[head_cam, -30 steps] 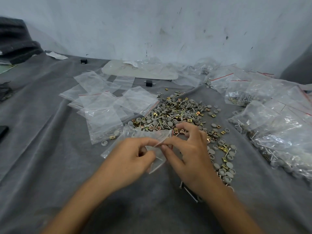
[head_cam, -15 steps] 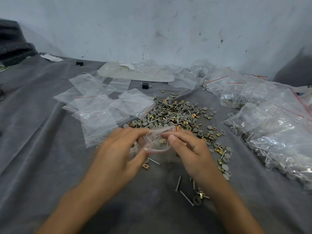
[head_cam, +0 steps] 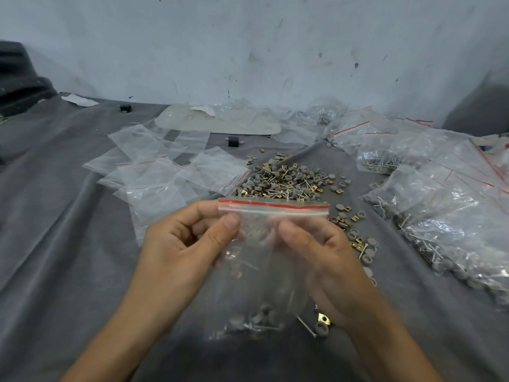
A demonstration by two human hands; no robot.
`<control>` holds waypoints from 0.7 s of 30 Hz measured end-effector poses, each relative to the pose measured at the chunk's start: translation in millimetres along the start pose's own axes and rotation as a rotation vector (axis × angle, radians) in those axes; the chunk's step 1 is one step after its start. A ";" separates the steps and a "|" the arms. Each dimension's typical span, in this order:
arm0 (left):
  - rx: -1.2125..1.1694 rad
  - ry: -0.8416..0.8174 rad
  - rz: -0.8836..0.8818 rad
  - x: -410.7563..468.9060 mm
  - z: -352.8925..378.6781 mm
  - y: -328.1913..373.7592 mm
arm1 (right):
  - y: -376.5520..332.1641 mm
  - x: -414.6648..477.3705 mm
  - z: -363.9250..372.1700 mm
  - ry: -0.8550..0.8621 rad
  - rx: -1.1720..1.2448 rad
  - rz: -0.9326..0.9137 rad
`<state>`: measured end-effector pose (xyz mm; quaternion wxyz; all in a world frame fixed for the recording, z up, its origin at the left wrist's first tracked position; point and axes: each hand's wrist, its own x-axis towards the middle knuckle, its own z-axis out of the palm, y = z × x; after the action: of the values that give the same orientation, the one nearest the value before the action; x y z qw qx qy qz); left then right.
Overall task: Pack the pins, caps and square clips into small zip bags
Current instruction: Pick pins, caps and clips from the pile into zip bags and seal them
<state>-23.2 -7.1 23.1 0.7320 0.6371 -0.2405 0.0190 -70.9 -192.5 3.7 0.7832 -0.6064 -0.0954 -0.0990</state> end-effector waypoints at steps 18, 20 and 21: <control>0.072 -0.042 0.052 -4.9 8.1 -11.2 | -25.1 -3.9 -13.9 0.058 -0.429 -0.027; 0.136 -0.098 0.052 -8.1 12.1 -16.8 | -26.8 -6.4 -14.7 -0.025 -0.557 -0.013; 0.176 -0.114 0.059 -9.5 12.9 -19.6 | -26.9 -7.2 -15.4 -0.047 -0.603 -0.016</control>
<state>-29.2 -20.2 2.3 0.6573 0.6917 -0.2980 0.0254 -84.6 -213.7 22.9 0.5646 -0.8129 -0.0848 -0.1151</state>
